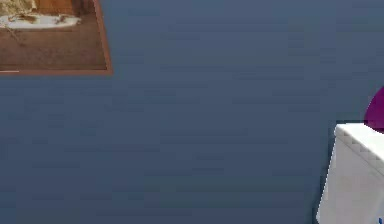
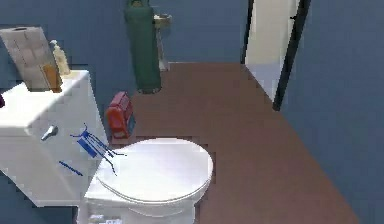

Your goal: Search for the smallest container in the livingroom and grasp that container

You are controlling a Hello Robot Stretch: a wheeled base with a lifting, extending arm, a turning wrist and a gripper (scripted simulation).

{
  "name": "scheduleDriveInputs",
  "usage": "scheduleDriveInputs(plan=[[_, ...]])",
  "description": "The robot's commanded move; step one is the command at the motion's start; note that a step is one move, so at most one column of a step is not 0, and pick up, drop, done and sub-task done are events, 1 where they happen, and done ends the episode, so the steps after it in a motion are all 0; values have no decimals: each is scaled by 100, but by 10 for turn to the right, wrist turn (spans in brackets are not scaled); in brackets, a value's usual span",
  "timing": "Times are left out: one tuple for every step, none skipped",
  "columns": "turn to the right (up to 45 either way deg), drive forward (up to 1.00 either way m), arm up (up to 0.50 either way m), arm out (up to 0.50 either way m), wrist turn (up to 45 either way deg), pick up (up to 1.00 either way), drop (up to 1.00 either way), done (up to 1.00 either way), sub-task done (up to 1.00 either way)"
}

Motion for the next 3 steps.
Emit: scheduleDriveInputs(plan=[[60, 0, 0, 0, 0, 0, 0, 0, 0], [0, 5, 0, 0, 0, 0, 0, 0, 0], [-450, 0, 0, 0, 0, 0, 0, 0, 0]])
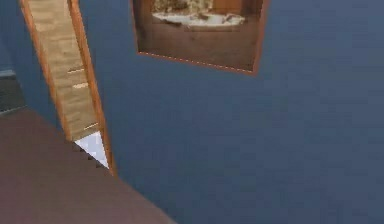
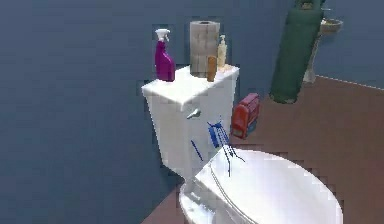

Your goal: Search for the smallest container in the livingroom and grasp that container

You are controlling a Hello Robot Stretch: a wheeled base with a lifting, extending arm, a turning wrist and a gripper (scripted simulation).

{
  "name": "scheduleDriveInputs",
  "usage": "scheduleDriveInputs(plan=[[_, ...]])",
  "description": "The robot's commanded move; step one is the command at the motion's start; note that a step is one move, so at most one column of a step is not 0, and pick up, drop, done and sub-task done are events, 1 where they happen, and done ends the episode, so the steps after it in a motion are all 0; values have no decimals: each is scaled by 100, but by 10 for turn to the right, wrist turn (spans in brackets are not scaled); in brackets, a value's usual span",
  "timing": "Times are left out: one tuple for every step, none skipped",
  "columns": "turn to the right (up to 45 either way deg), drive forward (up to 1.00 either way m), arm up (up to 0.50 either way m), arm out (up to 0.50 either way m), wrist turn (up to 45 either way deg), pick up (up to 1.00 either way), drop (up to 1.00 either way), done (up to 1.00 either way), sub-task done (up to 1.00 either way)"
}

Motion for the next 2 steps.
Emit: scheduleDriveInputs(plan=[[-420, 0, 0, 0, 0, 0, 0, 0, 0], [0, 100, 0, 0, 0, 0, 0, 0, 0]])
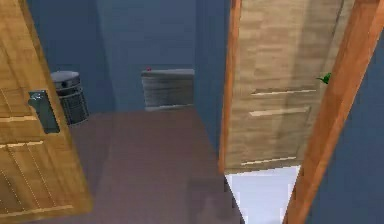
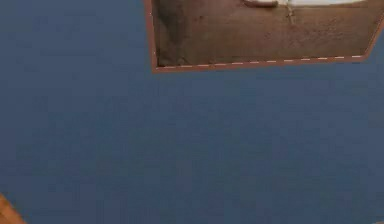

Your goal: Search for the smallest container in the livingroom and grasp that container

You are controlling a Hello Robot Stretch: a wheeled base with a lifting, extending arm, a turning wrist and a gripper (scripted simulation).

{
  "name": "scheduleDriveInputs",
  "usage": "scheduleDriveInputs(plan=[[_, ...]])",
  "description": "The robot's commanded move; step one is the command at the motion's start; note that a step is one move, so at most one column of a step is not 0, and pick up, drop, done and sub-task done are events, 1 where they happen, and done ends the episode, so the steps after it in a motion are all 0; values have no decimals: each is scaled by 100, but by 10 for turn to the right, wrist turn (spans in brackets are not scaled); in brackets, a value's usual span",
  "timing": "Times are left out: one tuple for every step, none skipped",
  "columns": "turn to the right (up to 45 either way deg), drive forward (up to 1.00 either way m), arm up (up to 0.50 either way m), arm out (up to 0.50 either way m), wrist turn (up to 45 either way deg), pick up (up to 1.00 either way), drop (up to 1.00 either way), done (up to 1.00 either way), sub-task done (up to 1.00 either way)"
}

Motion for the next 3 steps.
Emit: scheduleDriveInputs(plan=[[0, 95, 0, 0, 0, 0, 0, 0, 0], [450, 0, 0, 0, 0, 0, 0, 0, 0], [240, 0, 0, 0, 0, 0, 0, 0, 0]])
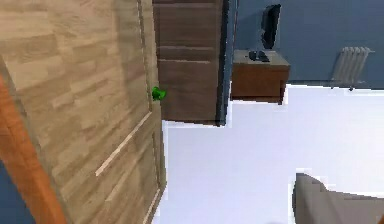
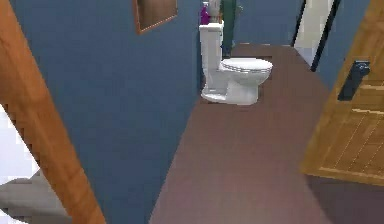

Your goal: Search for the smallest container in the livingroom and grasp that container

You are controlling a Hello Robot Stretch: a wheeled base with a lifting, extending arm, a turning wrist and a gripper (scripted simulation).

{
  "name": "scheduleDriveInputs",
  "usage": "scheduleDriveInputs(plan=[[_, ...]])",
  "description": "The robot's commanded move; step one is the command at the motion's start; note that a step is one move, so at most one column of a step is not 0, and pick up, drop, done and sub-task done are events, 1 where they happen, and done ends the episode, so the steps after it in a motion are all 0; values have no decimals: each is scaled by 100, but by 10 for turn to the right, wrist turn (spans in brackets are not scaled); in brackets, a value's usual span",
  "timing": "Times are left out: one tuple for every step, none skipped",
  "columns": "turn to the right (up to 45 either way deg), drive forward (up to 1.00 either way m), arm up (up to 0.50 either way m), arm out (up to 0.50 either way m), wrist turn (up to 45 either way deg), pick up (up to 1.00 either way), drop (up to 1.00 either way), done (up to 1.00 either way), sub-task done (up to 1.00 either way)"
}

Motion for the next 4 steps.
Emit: scheduleDriveInputs(plan=[[0, 10, 0, 0, 0, 0, 0, 0, 0], [180, 0, 0, 0, 0, 0, 0, 0, 0], [0, 100, 0, 0, 0, 0, 0, 0, 0], [120, 0, 0, 0, 0, 0, 0, 0, 0]])
